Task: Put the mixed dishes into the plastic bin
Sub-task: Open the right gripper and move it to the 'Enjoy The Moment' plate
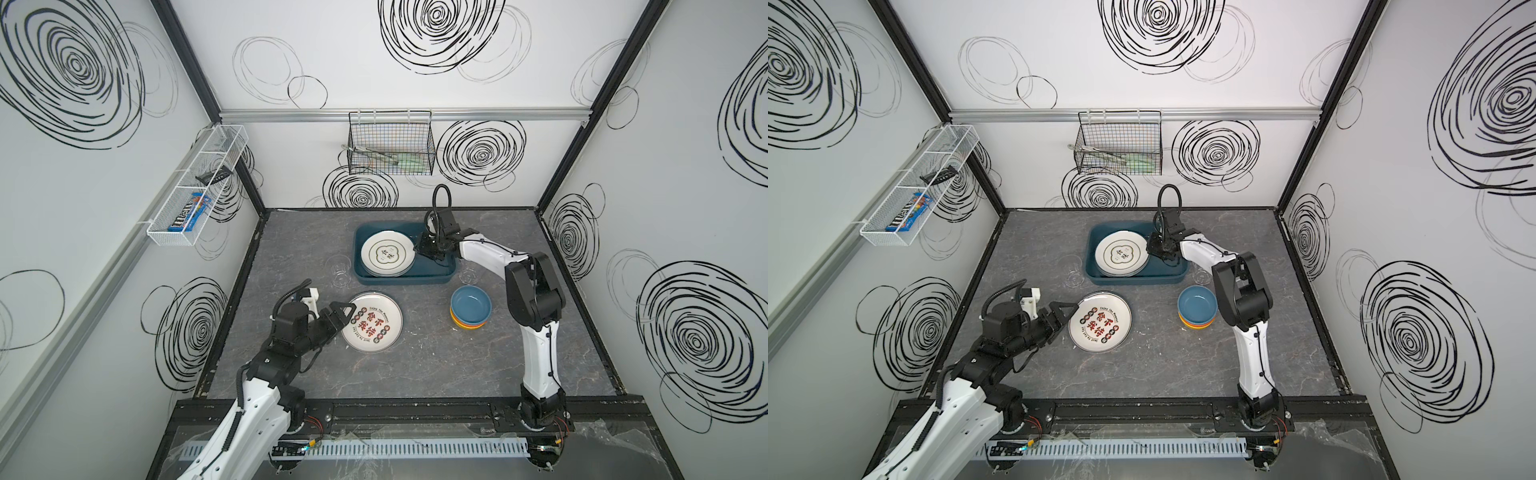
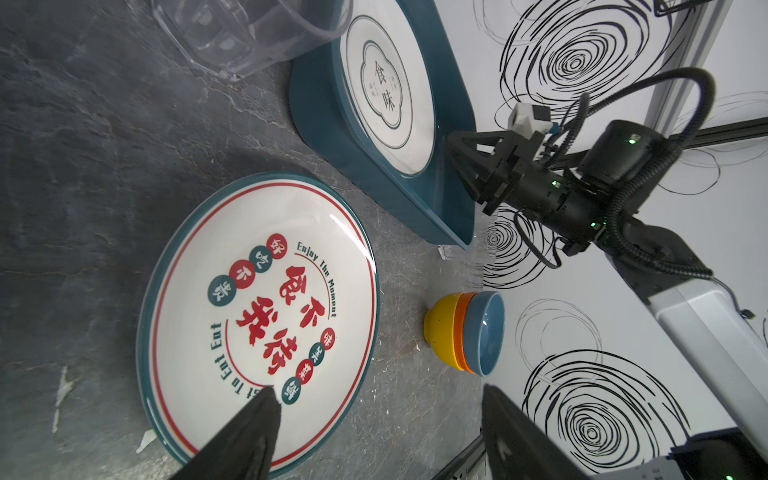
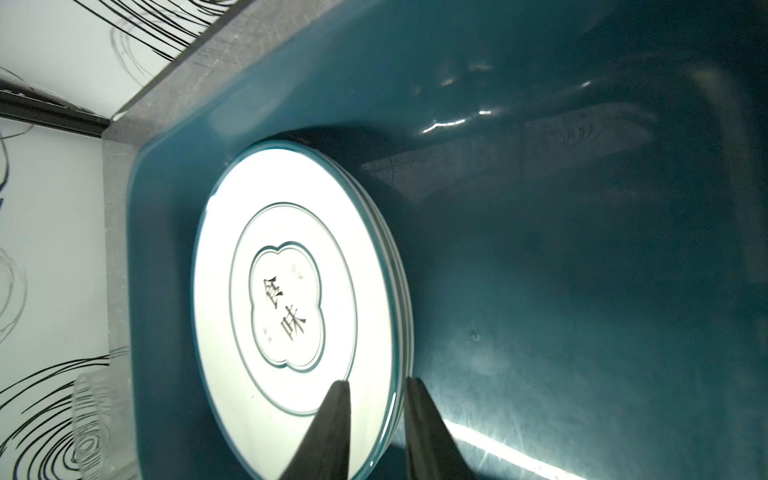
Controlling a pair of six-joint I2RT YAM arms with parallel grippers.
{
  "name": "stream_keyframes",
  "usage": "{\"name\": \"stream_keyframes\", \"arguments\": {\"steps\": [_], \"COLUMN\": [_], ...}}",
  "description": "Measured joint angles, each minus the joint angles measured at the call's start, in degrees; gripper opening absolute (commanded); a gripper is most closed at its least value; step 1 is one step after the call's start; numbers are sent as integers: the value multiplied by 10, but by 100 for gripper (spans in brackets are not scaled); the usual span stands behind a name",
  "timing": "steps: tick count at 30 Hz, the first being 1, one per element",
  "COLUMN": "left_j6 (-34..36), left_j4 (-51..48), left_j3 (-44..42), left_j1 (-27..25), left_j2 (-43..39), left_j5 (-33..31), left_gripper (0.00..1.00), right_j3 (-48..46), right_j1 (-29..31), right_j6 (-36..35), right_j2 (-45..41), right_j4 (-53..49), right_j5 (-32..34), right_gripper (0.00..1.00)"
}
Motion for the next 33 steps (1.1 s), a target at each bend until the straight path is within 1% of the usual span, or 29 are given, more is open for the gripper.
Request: {"name": "stream_keyframes", "arguments": {"steps": [3,7,12,18,26,33], "left_j6": [7,10,14,18,28,36], "left_j4": [-14,-23,-24,-28,-35,-34], "left_j3": [0,0,0,0,0,-10], "left_j1": [0,0,0,0,0,0], "left_j2": [2,8,16,27,50,75], "left_j5": [-7,-14,-23,-33,-49,-68], "left_gripper": [79,78,77,77,73,70], "right_j3": [-27,-76,-155,-238,-325,-367], "right_j1": [5,9,11,21,66,103], "right_j6": [-8,-17,-23,-37,-65,-73], "right_j2": [-48,-114,-183,-240,-290,-281], "right_j4": [1,14,41,58,71,88], "right_j5": [2,-10,-59,-113,-157,-174], "right_gripper": [30,35,39,40,38,36]}}
